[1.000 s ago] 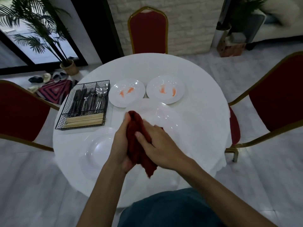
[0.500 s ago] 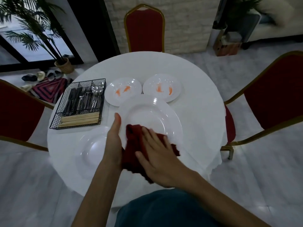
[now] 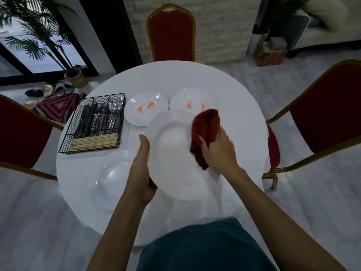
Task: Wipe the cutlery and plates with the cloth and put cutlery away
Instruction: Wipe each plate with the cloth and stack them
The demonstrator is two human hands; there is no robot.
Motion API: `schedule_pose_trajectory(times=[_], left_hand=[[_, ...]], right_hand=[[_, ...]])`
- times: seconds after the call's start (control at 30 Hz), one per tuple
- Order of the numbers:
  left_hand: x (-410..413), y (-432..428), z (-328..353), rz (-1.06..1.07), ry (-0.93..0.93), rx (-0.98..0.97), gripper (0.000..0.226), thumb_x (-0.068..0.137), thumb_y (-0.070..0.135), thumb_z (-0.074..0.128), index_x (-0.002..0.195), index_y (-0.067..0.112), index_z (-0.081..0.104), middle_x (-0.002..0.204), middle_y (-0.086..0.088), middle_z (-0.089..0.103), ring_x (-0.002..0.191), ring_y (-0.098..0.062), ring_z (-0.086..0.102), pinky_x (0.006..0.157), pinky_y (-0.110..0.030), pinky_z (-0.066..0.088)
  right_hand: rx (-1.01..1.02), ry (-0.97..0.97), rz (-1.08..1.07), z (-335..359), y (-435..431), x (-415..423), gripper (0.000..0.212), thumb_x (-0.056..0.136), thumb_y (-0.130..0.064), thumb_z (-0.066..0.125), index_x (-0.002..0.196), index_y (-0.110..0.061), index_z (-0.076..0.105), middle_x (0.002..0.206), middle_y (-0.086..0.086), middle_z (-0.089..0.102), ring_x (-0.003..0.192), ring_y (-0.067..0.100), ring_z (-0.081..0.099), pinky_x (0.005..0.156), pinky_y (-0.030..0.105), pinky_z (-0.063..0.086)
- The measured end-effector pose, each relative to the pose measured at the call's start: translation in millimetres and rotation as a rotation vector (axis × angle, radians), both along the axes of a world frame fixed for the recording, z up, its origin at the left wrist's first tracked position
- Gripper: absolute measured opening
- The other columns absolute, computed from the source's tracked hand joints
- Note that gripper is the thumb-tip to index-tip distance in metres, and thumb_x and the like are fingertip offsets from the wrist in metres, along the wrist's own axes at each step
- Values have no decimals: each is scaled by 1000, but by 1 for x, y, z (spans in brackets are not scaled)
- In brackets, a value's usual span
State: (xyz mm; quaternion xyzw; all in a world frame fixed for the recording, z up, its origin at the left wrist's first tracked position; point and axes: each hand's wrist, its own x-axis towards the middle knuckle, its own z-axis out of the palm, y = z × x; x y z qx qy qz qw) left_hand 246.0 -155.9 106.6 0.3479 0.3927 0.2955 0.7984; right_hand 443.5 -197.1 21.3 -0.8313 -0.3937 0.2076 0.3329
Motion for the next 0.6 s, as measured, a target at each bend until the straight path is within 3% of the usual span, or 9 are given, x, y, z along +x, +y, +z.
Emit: schedule_pose_trajectory(times=[0.03, 0.07, 0.13, 0.2, 0.27, 0.37, 0.47, 0.6], left_hand=[[-2, 3, 0, 20, -15, -17, 60, 97, 62, 34, 139, 27, 57, 130, -6, 69, 119, -28, 65, 102, -50, 48], [-4, 6, -1, 38, -32, -21, 60, 96, 61, 35, 139, 26, 57, 131, -7, 68, 120, -30, 64, 102, -51, 49], [-7, 10, -2, 85, -59, -15, 57, 97, 59, 35, 132, 25, 64, 128, -8, 69, 117, -30, 66, 97, -51, 55], [-9, 13, -5, 139, -72, -20, 56, 102, 56, 31, 109, 28, 79, 116, -4, 75, 105, -24, 72, 87, -46, 60], [-11, 16, -10, 195, -74, -12, 57, 103, 55, 30, 96, 33, 82, 111, -1, 76, 100, -22, 74, 89, -47, 58], [-15, 22, -22, 341, -84, -21, 51, 102, 56, 35, 104, 31, 80, 120, -2, 73, 109, -26, 71, 98, -51, 51], [-23, 28, -38, 399, -36, -49, 44, 101, 57, 41, 118, 29, 71, 128, -5, 70, 119, -31, 65, 101, -53, 49], [-53, 40, -65, 437, 245, -143, 22, 100, 41, 56, 108, 27, 70, 112, -1, 76, 108, -26, 69, 87, -45, 57]], right_hand=[[12, 135, -55, -2, -2, 1, 66, 92, -70, 44, 127, -16, 59, 114, 11, 74, 98, 25, 71, 92, 44, 56], [24, 229, -103, -4, -4, -1, 69, 90, -73, 44, 110, -10, 64, 88, 9, 76, 77, 24, 73, 79, 43, 61], [65, 310, -182, -10, -7, -8, 64, 95, -65, 49, 103, -3, 64, 66, 3, 71, 61, 19, 70, 66, 37, 60], [116, 364, -229, -8, -12, -17, 54, 99, -55, 53, 106, -3, 63, 65, 0, 70, 56, 12, 68, 57, 24, 54], [136, 493, -222, -3, -18, -27, 43, 101, -49, 54, 109, -8, 64, 73, 1, 74, 59, 10, 70, 55, 20, 52], [127, 788, -140, 4, -31, -58, 26, 105, -38, 54, 108, -16, 67, 81, 2, 78, 67, 16, 74, 59, 32, 59], [60, 877, -101, -5, -37, -88, 24, 105, -39, 53, 106, -22, 69, 91, 0, 79, 82, 20, 75, 70, 37, 61], [-51, 796, -104, -25, -32, -88, 27, 103, -44, 54, 105, -22, 70, 89, 0, 78, 71, 10, 72, 53, 22, 51]])
